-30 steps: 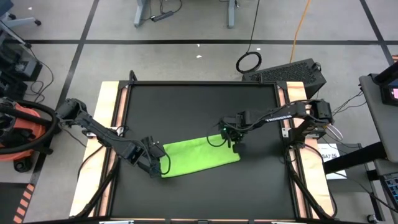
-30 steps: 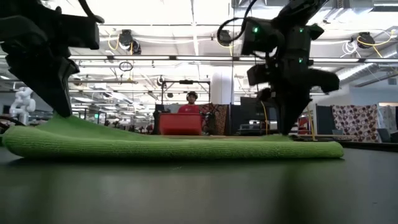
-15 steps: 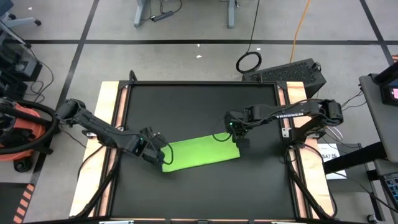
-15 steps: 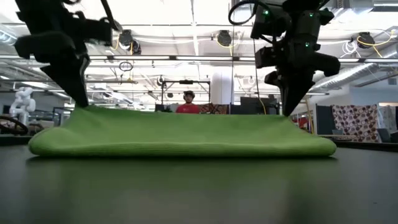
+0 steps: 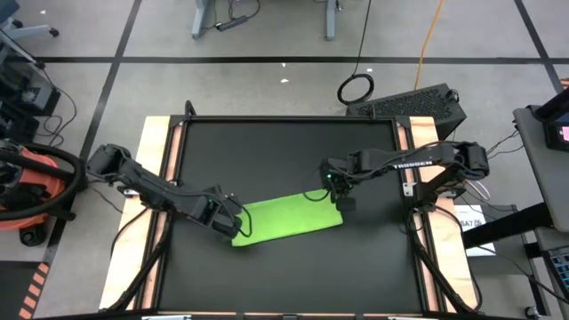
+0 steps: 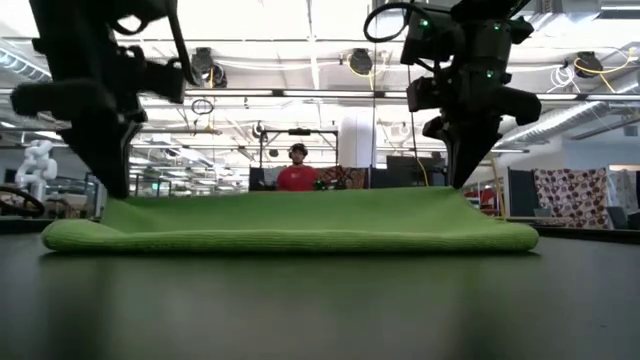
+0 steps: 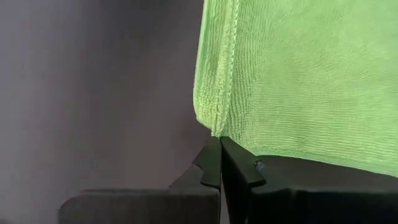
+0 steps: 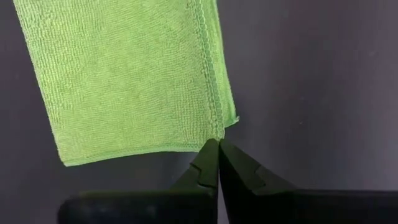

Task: Roll towel into tight, uniform cylinder
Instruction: Fold the green towel

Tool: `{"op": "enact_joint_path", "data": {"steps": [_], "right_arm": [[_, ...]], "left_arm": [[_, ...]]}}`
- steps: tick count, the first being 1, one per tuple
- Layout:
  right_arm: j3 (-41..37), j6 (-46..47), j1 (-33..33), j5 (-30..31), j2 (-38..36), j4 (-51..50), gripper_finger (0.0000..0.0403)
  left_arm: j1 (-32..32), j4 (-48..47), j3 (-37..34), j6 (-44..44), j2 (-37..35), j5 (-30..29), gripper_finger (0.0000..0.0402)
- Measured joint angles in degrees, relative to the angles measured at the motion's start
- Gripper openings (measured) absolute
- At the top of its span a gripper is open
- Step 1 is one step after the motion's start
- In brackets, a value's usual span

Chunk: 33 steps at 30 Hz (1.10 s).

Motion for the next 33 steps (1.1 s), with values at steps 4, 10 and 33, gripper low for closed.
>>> {"op": "enact_joint_path", "data": {"steps": [4, 10, 33], "right_arm": [[-0.01, 0.87, 0.0, -0.6, 1.34, -0.09, 0.0], [-2.86, 1.62, -0.08, -0.61, 2.35, 2.91, 0.001], [-5.16, 9.5, 3.87, -0.03, -3.44, 3.79, 0.0173]], "left_arm": [[0.0, 0.71, 0.0, 0.02, 3.14, -0.1, 0.0014], [0.0, 1.11, -0.02, -0.29, 5.68, -4.22, 0.0069], [-0.06, -8.78, 3.64, -0.81, 5.63, -10.03, 0.0212]]}}
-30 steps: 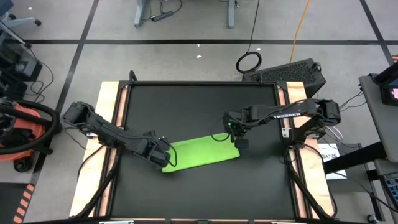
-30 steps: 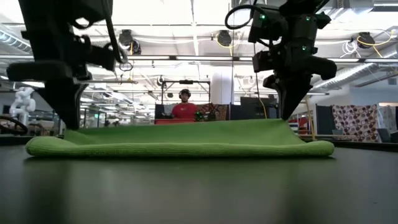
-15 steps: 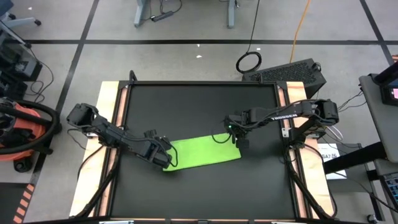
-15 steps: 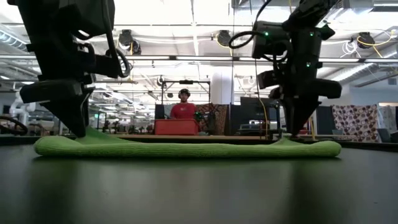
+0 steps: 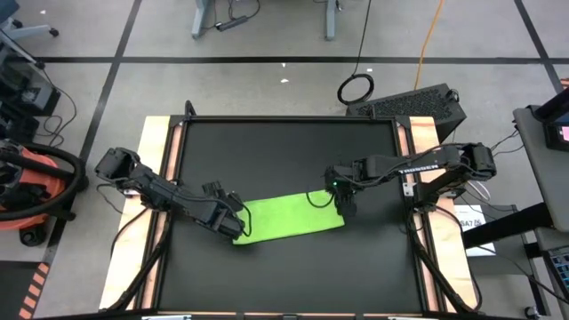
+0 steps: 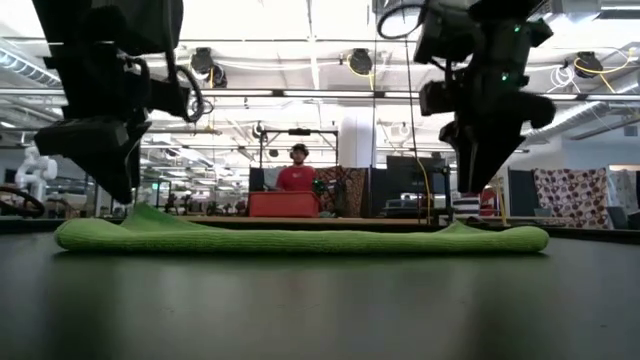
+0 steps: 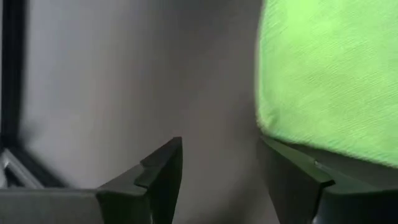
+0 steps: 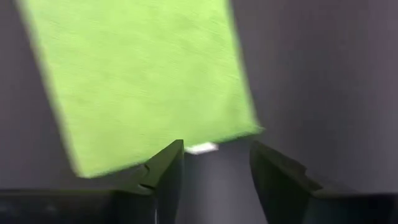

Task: Roll towel into tight, uniform cylinder
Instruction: Fold the green towel

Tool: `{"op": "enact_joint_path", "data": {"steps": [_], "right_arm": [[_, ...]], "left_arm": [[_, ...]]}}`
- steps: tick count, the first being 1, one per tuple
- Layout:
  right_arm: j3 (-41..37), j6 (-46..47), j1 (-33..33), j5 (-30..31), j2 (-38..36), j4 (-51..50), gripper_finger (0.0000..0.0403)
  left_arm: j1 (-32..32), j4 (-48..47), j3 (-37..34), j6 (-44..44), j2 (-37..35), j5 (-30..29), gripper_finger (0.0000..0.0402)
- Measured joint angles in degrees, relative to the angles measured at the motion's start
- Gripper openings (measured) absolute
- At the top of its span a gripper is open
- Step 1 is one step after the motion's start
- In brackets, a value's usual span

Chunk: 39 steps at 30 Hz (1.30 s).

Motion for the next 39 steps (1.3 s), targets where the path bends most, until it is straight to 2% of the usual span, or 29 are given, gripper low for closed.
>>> {"op": "enact_joint_path", "data": {"steps": [2, 7, 10, 15, 18, 22, 27, 33, 39], "right_arm": [[0.0, 1.71, 2.39, -1.69, 0.0, 1.19, 0.0168], [0.0, 5.43, 8.88, -4.4, 0.35, 6.63, 0.0159], [0.0, 8.18, 12.31, -4.38, 0.33, 10.44, 0.0155], [0.09, 13.49, 16.91, -3.84, 2.05, 16.83, 0.0155], [0.09, 16.31, 19.03, 0.07, 4.76, 19.37, 0.0155], [0.04, 18.56, 20.44, 5.1, 9.32, 19.05, 0.0155], [0.04, 22.98, 20.26, 6.63, 14.32, 18.61, 0.0155], [0.22, 23.26, 19.9, 6.39, 17.0, 19.24, 0.0155], [-0.06, 18.21, 19.02, 6.28, 14.46, 16.67, 0.0155]], "left_arm": [[-0.41, 4.78, 0.08, 4.36, 0.0, 0.8, 0.0212], [-1.46, 21.77, 0.15, 19.06, 0.0, 9.19, 0.0212], [-1.17, 25.81, 0.23, 22.88, 0.0, 11.72, 0.0212], [0.8, 24.79, -0.29, 23.15, 0.33, 13.34, 0.0212], [1.68, 26.27, -1.98, 23.11, 0.33, 16.96, 0.0212], [2.71, 28.26, -4.82, 22.83, 0.35, 18.87, 0.0212], [2.66, 31.61, -6.3, 22.66, 0.35, 20.72, 0.0212], [2.68, 34.23, -7.03, 21.22, 2.13, 23.35, 0.0212], [2.0, 36.03, -6.84, 19.51, 3.91, 25.97, 0.0212]]}}
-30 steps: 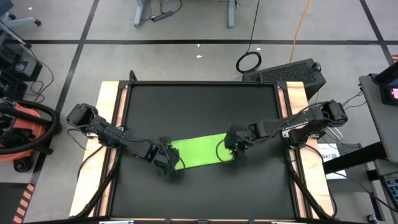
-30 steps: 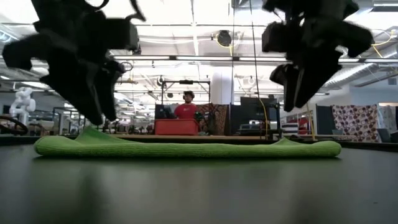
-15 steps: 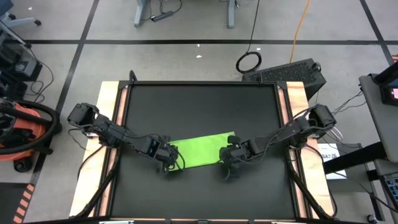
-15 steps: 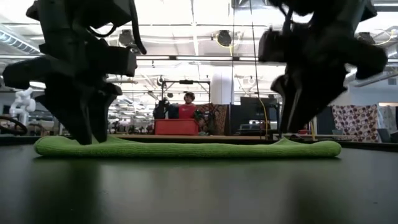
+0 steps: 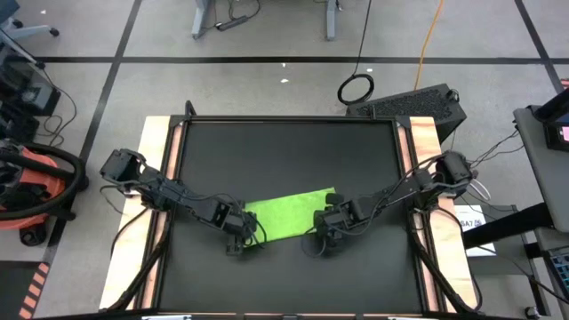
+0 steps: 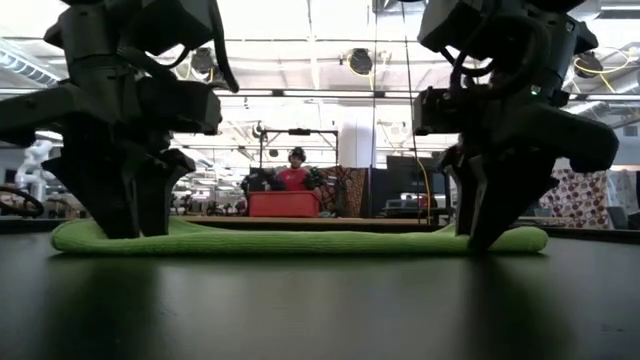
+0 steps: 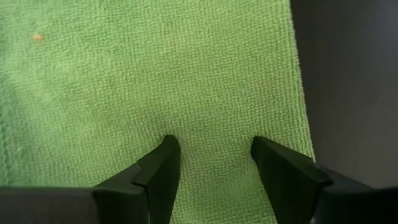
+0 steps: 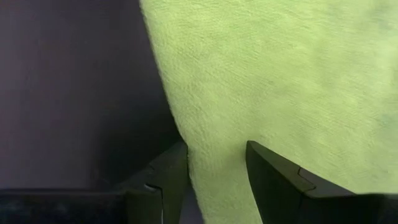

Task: Roll towel into tight, uniform cylinder
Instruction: Fold the green towel

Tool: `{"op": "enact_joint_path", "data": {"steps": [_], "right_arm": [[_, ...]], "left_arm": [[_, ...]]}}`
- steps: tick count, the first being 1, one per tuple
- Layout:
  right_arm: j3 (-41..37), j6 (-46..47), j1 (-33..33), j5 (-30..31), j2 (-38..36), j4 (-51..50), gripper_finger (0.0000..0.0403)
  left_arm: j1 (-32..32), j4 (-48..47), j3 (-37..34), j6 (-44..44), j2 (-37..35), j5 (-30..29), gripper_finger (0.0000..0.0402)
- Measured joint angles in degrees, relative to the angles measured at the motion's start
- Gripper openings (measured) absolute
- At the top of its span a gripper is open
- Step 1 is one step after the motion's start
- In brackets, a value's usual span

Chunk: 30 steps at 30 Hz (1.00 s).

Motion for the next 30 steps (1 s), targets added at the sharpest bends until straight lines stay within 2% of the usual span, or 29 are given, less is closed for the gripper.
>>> {"op": "enact_joint_path", "data": {"steps": [14, 23, 27, 30], "right_arm": [[0.02, -17.16, -9.87, 0.88, -1.31, -7.21, 0.0155], [0.02, -31.86, -18.02, 9.85, -1.33, -7.25, 0.0155], [0.02, -34.38, -20.37, 16.77, -1.49, -8.3, 0.0155], [0.07, -33.06, -21.19, 20.48, -1.93, -9.07, 0.0155]], "left_arm": [[-2.86, 12.21, 0.78, -10.03, 0.44, 2.34, 0.0212], [-3.23, 20.94, 0.83, -11.38, 0.42, 0.23, 0.0212], [-3.08, 18.97, 0.85, -8.19, 0.36, -3.25, 0.0212], [-2.78, 14.05, 0.89, -6.54, 0.33, -6.89, 0.0212]]}}
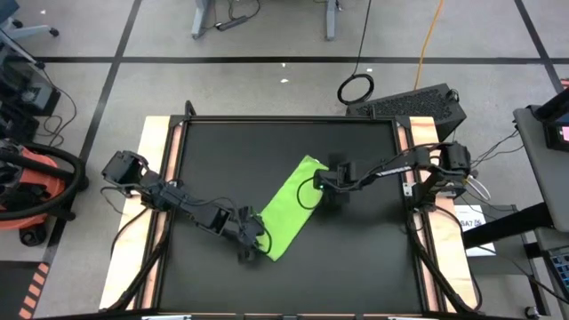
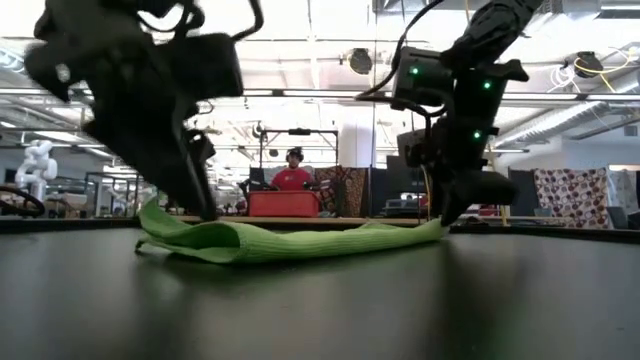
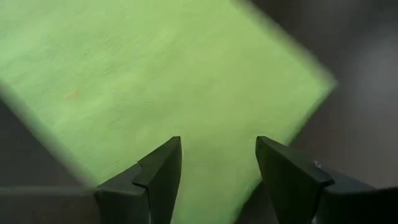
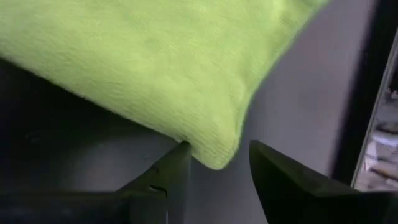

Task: Roll towel into tight, uniform cylinder
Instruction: Fold the green towel

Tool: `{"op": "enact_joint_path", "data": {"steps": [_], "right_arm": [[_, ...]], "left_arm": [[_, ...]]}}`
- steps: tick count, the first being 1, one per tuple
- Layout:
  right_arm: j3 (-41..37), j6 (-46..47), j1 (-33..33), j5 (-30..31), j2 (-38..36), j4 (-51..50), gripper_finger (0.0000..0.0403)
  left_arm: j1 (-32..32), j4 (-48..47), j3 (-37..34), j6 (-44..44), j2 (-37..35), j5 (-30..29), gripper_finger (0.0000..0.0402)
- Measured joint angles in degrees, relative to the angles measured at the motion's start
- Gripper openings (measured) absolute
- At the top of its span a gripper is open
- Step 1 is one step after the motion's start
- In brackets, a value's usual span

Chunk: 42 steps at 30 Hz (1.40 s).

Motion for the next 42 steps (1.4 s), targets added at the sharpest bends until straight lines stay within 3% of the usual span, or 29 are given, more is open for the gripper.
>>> {"op": "enact_joint_path", "data": {"steps": [3, 7, 11, 13, 23, 28, 42], "right_arm": [[0.02, 4.01, 0.43, -2.91, -1.68, -0.76, 0.0155], [0.02, 10.94, 3.25, -13.81, -4.6, 2.65, 0.0155], [0.04, 15.24, 8.01, -26.13, -5.3, 15.36, 0.0155], [0.08, 15.59, 10.7, -28.68, -4.2, 22.91, 0.0155], [0.08, 23.31, 17.59, -29.72, 5.91, 47.47, 0.0155], [0.35, 25.76, 18.8, -29.82, 9.62, 44.14, 0.0155], [0.46, 23.32, 23.49, -31.24, 9.23, 38.8, 0.0155]], "left_arm": [[0.91, -4.99, -0.02, 0.77, 0.0, -1.02, 0.0212], [1.17, -6.22, 0.0, 2.83, 0.0, -0.38, 0.0212], [1.17, -6.37, 0.0, 5.97, 0.0, 1.34, 0.0212], [1.23, -6.52, 0.0, 7.06, 0.0, 1.36, 0.0212], [2.09, -1.39, 0.15, 8.25, 3.74, 4.51, 0.0212], [1.96, 3.52, 0.04, 7.47, 4.63, 6.61, 0.0212], [1.18, 18.27, 0.46, 0.96, 4.84, 14.48, 0.0212]]}}
